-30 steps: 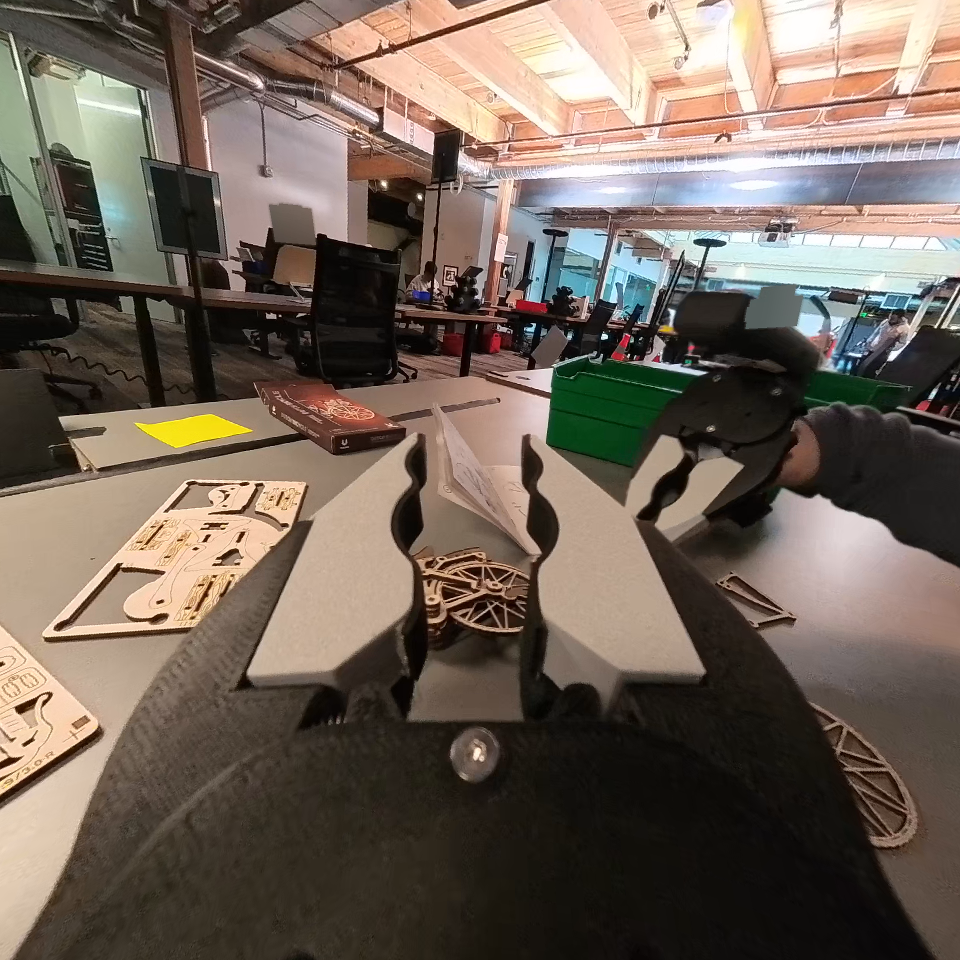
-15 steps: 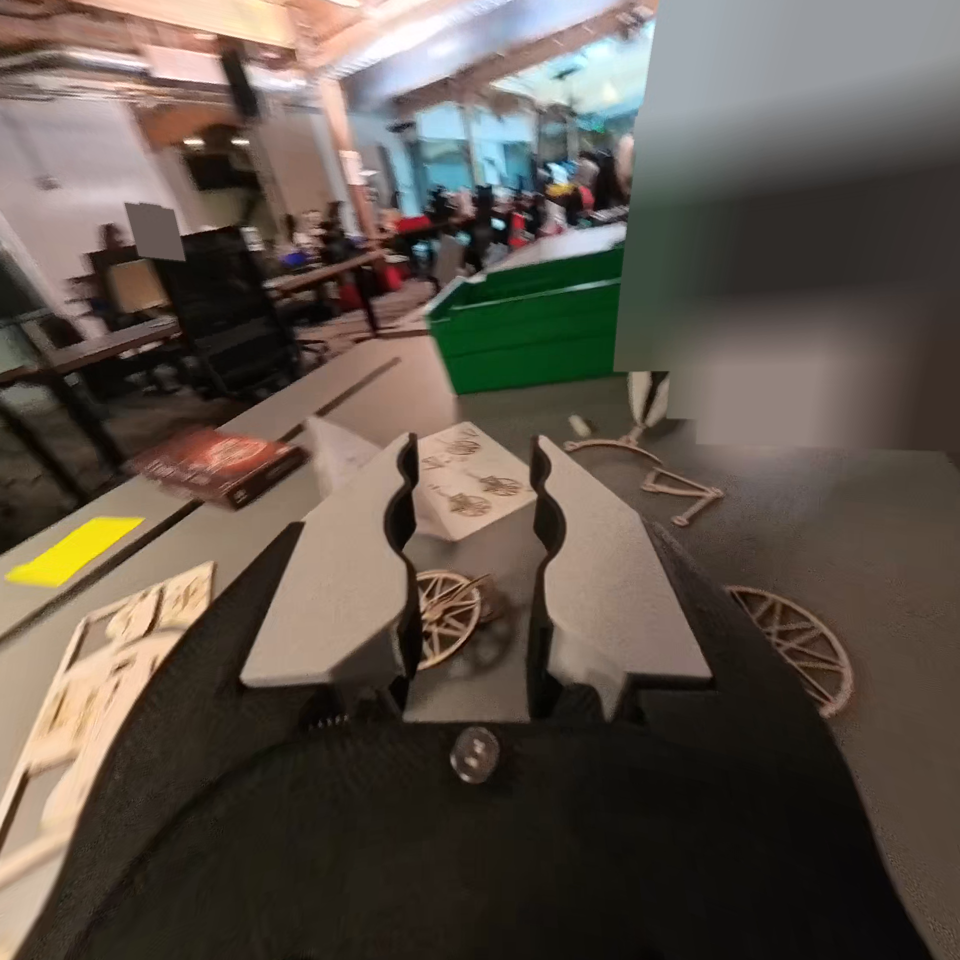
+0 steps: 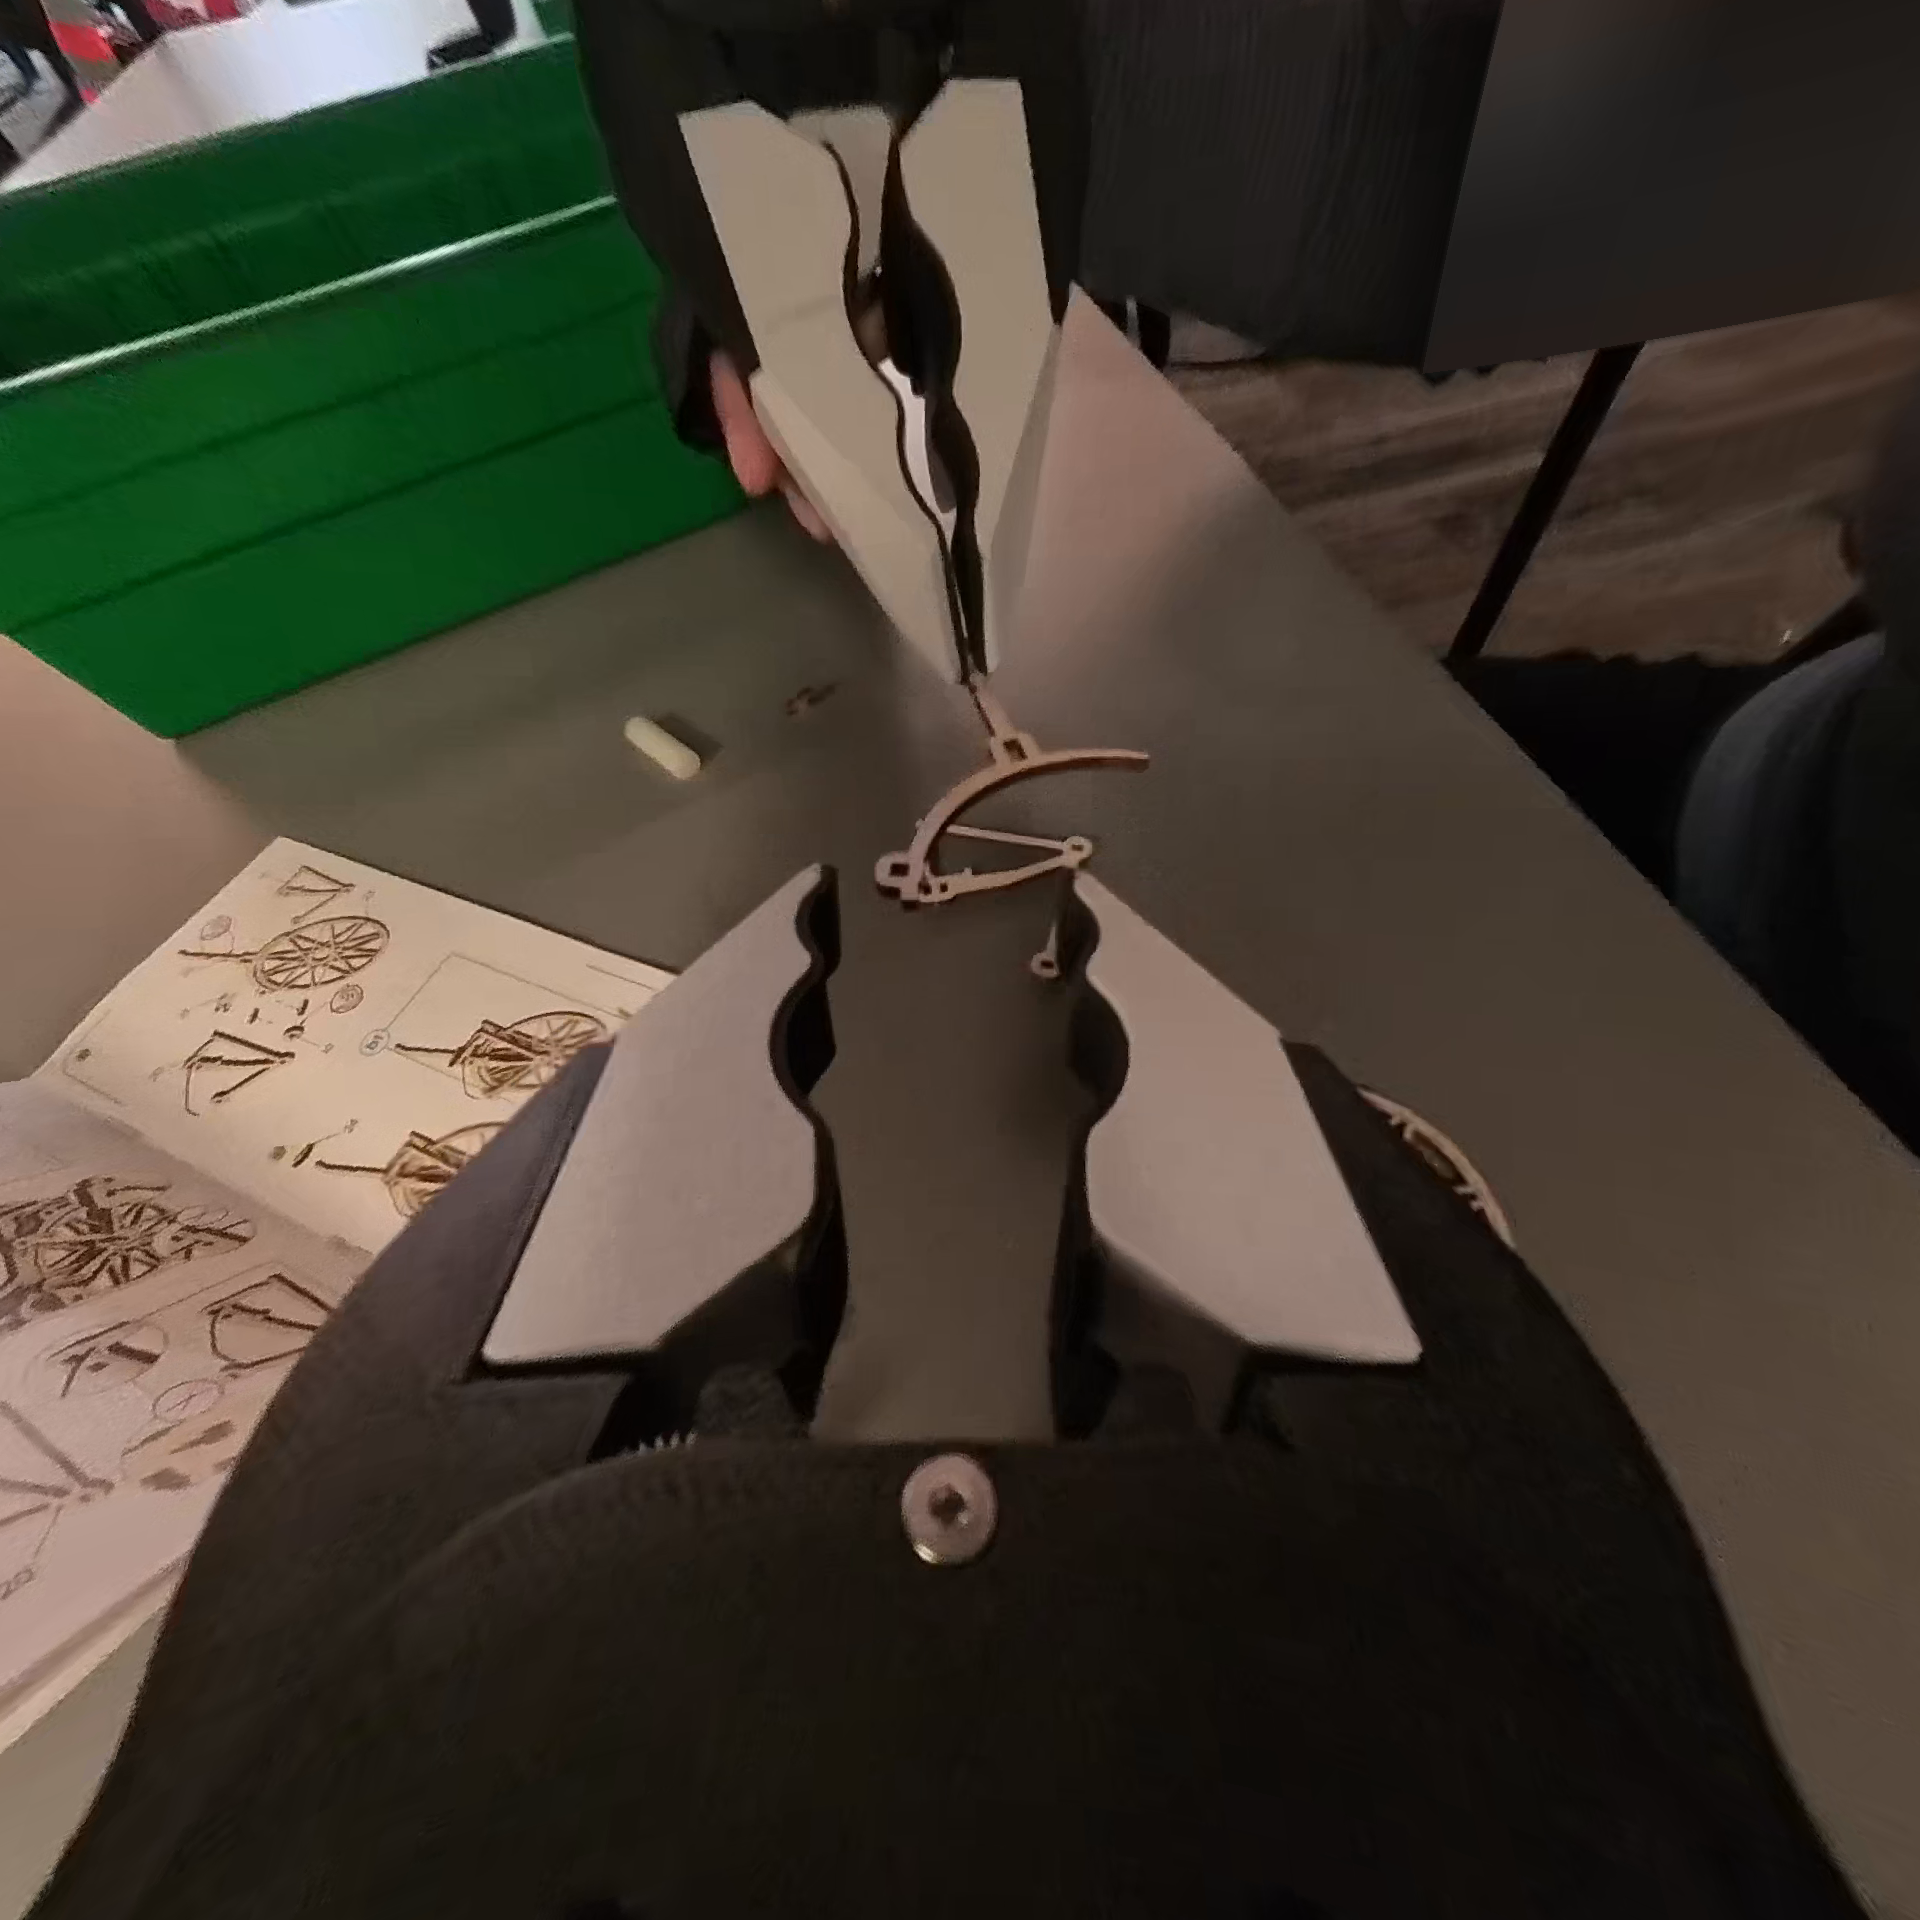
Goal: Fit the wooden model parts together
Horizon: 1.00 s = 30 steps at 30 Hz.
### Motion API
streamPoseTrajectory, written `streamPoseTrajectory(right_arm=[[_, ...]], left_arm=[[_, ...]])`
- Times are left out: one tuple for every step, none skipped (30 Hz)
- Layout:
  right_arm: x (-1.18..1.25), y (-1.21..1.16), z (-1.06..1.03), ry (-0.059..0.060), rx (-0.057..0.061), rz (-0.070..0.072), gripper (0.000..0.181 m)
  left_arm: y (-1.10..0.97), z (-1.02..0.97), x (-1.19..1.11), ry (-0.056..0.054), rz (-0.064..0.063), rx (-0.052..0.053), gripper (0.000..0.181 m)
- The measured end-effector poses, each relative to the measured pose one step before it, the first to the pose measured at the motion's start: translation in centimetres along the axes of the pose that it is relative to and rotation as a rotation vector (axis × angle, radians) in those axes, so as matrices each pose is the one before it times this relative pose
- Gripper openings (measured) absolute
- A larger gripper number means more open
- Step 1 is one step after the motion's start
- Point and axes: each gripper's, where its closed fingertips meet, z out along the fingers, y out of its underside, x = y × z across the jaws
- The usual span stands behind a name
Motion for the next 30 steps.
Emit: streamPoseTrajectory(right_arm=[[0.114,0.032,0.036,0.0005,-0.0015,-0.0023,0.0],[0.102,0.099,0.027,-0.0004,-0.0054,0.0004,0.0],[0.091,0.108,0.018,0.0007,-0.0058,0.0012,0.0],[0.01,0.082,-0.001,-0.0015,-0.0048,-0.0003,0.0],[-0.02,0.081,-0.002,-0.0015,-0.0052,-0.0016,0.0],[-0.031,0.054,-0.006,-0.0001,-0.0053,-0.0023,0.0],[-0.014,0.021,0.018,-0.0002,-0.0051,-0.0012,0.0],[-0.082,0.009,0.031,-0.0038,-0.0054,-0.0012,0.0],[-0.105,-0.003,0.063,-0.0054,-0.006,-0.0019,0.0],[-0.061,0.004,0.086,-0.0032,-0.0079,-0.0028,0.0],[-0.048,-0.015,0.101,-0.0019,-0.0079,-0.0044,0.0],[-0.05,-0.065,0.097,-0.0032,-0.0042,-0.004,0.0],[-0.039,-0.03,0.105,-0.0043,-0.0057,-0.0021,0.0],[0.0,0.17,0.091,-0.0025,-0.016,0.0009,0.0],[0.016,0.115,0.085,-0.0019,-0.0095,0.0027,0.0],[-0.052,-0.035,0.058,-0.0045,0.0015,0.0049,0.0],[0.051,-0.058,0.026,0.0042,0.003,0.006,0.0],[0.113,-0.059,-0.022,0.012,0.0028,0.0021,0.0],[0.198,-0.03,-0.051,0.0228,0.0016,0.0041,0.0],[0.605,0.075,-0.144,0.0538,-0.003,0.0155,0.002],[0.965,0.25,-0.316,0.0801,-0.0108,0.032,0.014],[1.371,0.496,-0.483,0.1045,-0.0204,0.0524,0.024],[1.72,0.721,-0.521,0.1236,-0.0274,0.0655,0.028],[1.45,0.715,-0.346,0.1072,-0.0202,0.0657,0.031],[1.289,0.742,-0.136,0.097,-0.0154,0.0721,0.03],[0.733,0.886,0.082,0.055,-0.0263,0.078,0.031],[0.294,0.773,0.204,0.0261,-0.0198,0.0849,0.034],[0.332,0.566,0.201,0.0253,-0.007,0.0829,0.033],[-0.183,0.351,0.143,-0.0051,0.0065,0.0446,0.035],[-0.194,0.437,0.038,-0.0019,-0.0013,0.0245,0.034]], left_arm=[[0.152,0.017,0.192,0.0166,-0.0022,-0.002,0.036],[-0.002,-0.061,0.242,0.0208,-0.0075,0.0068,0.03],[-0.12,-0.125,0.075,0.0092,-0.0065,0.0152,0.029],[-0.123,-0.14,-0.013,0.0019,-0.0053,0.0146,0.029],[-0.035,-0.151,-0.111,-0.0041,-0.0059,0.0078,0.03],[-0.025,-0.114,-0.195,-0.0093,-0.0063,0.0053,0.033],[-0.047,-0.077,-0.043,0.0003,-0.0054,0.0066,0.035],[-0.084,-0.012,0.04,0.005,-0.0054,0.0073,0.036],[-0.115,0.023,-0.002,-0.0001,-0.0032,0.0086,0.038],[-0.07,0.019,0.072,0.0045,-0.001,0.0046,0.038],[-0.009,0.036,0.15,0.0093,-0.0023,0.0005,0.035],[-0.031,0.033,0.118,0.0061,-0.0025,0.0016,0.029],[-0.038,0.054,0.049,0.0012,-0.0021,0.0043,0.011],[0.061,0.083,0.051,0.0036,-0.0059,0.0003,0.007],[0.285,0.115,0.023,0.0069,-0.0191,-0.013,0.007],[0.417,0.1,0.071,0.0114,-0.0175,-0.0184,0.007],[0.401,0.076,0.021,0.0048,-0.0085,-0.0171,0.007],[0.3,0.047,-0.035,-0.0041,0.0011,-0.0114,0.007],[0.141,0.009,-0.124,-0.0147,0.0069,-0.004,0.007],[0.069,-0.025,-0.331,-0.0293,0.0039,-0.0024,0.007],[0.008,-0.07,-0.392,-0.0299,-0.0024,-0.001,0.007],[-0.083,-0.122,-0.448,-0.0348,-0.0008,0.0064,0.007],[-0.059,-0.148,-0.663,-0.0501,-0.0035,0.007,0.007],[0.082,-0.132,-0.556,-0.0427,-0.006,-0.0035,0.007],[0.158,-0.106,-0.27,-0.0256,0.0022,-0.01,0.007],[0.162,-0.068,-0.541,-0.0464,0.0105,-0.0114,0.007],[0.092,-0.053,-0.726,-0.0607,0.0158,-0.0074,0.007],[0.017,-0.014,-0.531,-0.0481,0.0133,-0.0033,0.007],[-0.085,0.006,-0.493,-0.0481,0.0043,0.0023,0.007],[-0.193,0.003,-0.309,-0.0384,0.0014,0.0105,0.007]])
